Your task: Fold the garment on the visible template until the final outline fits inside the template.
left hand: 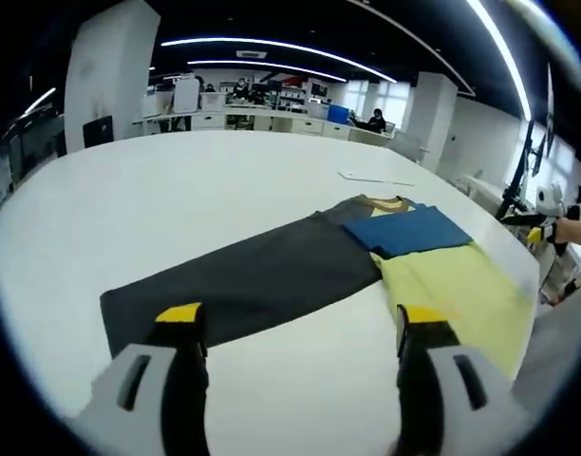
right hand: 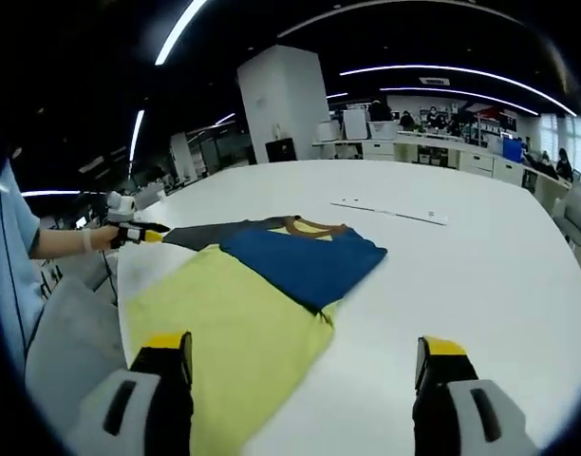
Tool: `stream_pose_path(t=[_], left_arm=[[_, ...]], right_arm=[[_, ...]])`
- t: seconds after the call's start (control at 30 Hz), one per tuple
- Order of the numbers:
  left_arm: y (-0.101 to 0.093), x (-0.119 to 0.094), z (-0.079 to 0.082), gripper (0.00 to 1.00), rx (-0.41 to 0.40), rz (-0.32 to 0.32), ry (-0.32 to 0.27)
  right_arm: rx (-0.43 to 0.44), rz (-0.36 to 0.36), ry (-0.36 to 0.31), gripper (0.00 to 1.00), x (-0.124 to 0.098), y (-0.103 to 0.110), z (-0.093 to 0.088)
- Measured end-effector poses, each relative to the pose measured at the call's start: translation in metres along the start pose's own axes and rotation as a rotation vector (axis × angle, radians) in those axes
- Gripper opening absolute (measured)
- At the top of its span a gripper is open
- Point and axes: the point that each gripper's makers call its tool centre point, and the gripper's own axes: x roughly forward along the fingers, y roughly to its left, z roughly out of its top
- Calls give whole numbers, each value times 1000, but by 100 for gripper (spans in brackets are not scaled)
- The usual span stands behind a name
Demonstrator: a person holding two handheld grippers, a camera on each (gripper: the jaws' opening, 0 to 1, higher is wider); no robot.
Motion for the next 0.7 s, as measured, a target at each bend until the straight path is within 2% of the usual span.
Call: stream_pose_path(t=[0.13,0.2,0.3,0.53,0.7], left_arm=[[33,-13,-5,68,-41,124,-14],[49,-18,-14,66,-47,173,8],[71,-26,-21,62,-91,238,12],[105,-36,-37,48,-179,353,28],[114,-38,-42,39,-221,378,29]], right_arm=[[8,8,5,98,2,4,-3],[9,10,10,98,2,6,-6],[15,16,18,98,2,9,-8],[32,2,25,97,-4,7,-16],[45,-9,31,97,-11,9,-22]])
